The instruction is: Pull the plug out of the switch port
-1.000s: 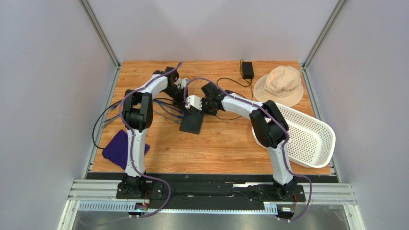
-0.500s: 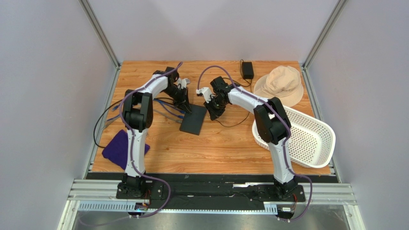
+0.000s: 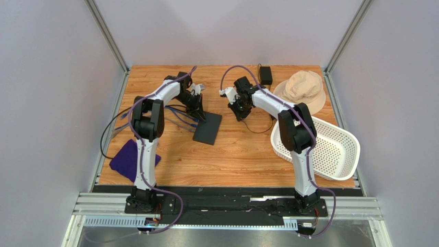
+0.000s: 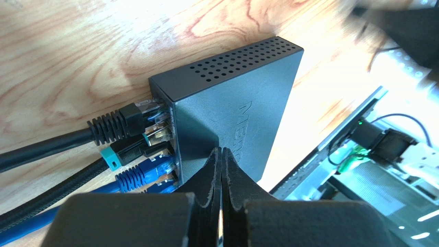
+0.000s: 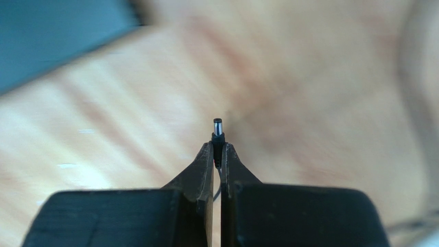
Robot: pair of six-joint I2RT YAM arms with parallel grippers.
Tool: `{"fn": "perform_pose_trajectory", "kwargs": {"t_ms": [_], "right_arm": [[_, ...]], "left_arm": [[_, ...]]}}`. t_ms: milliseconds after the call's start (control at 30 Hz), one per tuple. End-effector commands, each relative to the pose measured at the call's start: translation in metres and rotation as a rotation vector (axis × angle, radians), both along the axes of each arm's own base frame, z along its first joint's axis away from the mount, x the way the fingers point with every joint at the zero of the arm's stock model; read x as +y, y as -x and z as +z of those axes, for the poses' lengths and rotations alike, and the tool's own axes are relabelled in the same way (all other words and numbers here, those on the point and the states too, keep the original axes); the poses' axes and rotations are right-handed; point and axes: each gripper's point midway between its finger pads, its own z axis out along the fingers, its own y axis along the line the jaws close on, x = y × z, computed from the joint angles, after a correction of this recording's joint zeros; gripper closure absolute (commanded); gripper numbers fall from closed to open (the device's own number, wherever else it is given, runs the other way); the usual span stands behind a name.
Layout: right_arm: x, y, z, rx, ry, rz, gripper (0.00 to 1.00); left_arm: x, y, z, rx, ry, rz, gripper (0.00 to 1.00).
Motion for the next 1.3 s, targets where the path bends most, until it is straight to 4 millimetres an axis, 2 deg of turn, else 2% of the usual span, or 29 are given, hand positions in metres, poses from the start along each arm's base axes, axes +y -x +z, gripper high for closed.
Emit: {"fn": "perform_pose_trajectory", "kwargs": {"t_ms": [0,33,67,100,133,167,200,233,267,300,333,400,467,500,567,667,700,733,833,933,1033,1133,1267], "right_arm": [[-0.057,-0.098,0.058,-0.365,0.117,-0.050,1.00],[-0.064,-0.108,0.061,-0.402,0.150,-0.031,1.00],[-0.080,-0.121,0.060,-0.431,0.195,-0.066,0.96],[-0.091,-0.136,0.059,-0.462,0.243,-0.101,0.87],[-0.095,-0.143,0.060,-0.472,0.255,-0.133,0.63],[-0.100,-0.149,0.061,-0.478,0.265,-0.172,0.55],[-0.099,-0.157,0.075,-0.501,0.253,-0.220,0.49],[-0.094,-0.158,0.081,-0.494,0.217,-0.249,0.37],[-0.085,-0.156,0.091,-0.475,0.137,-0.319,0.32],[-0.066,-0.147,0.105,-0.440,0.030,-0.302,0.15],[-0.051,-0.141,0.115,-0.413,-0.054,-0.285,0.09],[-0.016,-0.116,0.133,-0.322,-0.219,-0.244,0.08],[0.008,-0.093,0.134,-0.233,-0.303,-0.226,0.08],[0.027,-0.074,0.140,-0.171,-0.384,-0.167,0.09],[0.046,-0.049,0.127,-0.083,-0.421,-0.122,0.12],[0.065,-0.029,0.105,-0.022,-0.400,-0.084,0.16],[0.068,-0.024,0.094,0.015,-0.388,-0.093,0.17],[0.070,-0.021,0.090,0.041,-0.389,-0.096,0.20],[0.079,-0.009,0.074,0.113,-0.385,-0.103,0.24],[0.085,0.008,0.058,0.156,-0.364,-0.080,0.28],[0.093,0.027,0.056,0.226,-0.406,-0.030,0.30],[0.094,0.023,0.056,0.227,-0.399,-0.019,0.25],[0.090,0.027,0.041,0.270,-0.372,-0.020,0.23]], "left_arm": [[0.007,-0.020,0.009,-0.191,-0.069,-0.073,1.00],[0.005,-0.021,0.022,-0.219,-0.045,-0.085,1.00],[0.005,-0.021,0.029,-0.238,-0.044,-0.092,0.98],[0.008,-0.021,0.034,-0.254,-0.050,-0.106,0.93],[0.010,-0.023,0.047,-0.294,-0.064,-0.107,0.90],[0.014,-0.025,0.056,-0.319,-0.075,-0.103,0.86],[0.018,-0.027,0.064,-0.338,-0.084,-0.093,0.80],[0.026,-0.029,0.082,-0.383,-0.087,-0.073,0.76],[0.032,-0.030,0.092,-0.403,-0.087,-0.058,0.72],[0.036,-0.031,0.101,-0.429,-0.083,-0.046,0.61],[0.049,-0.028,0.115,-0.455,-0.093,-0.018,0.53],[0.064,-0.022,0.121,-0.507,-0.128,-0.039,0.43],[0.078,-0.004,0.119,-0.503,-0.161,-0.049,0.43],[0.081,0.004,0.114,-0.501,-0.165,-0.088,0.43],[0.082,0.031,0.097,-0.426,-0.152,-0.131,0.44],[0.080,0.060,0.070,-0.315,-0.114,-0.174,0.51],[0.079,0.067,0.063,-0.296,-0.101,-0.191,0.55],[0.079,0.077,0.053,-0.260,-0.088,-0.199,0.55],[0.079,0.088,0.038,-0.239,-0.074,-0.238,0.55],[0.075,0.089,0.032,-0.231,-0.047,-0.262,0.55],[0.067,0.091,0.027,-0.204,0.000,-0.296,0.53],[0.055,0.091,0.023,-0.166,0.058,-0.291,0.52],[0.037,0.091,0.016,-0.111,0.106,-0.278,0.50]]}}
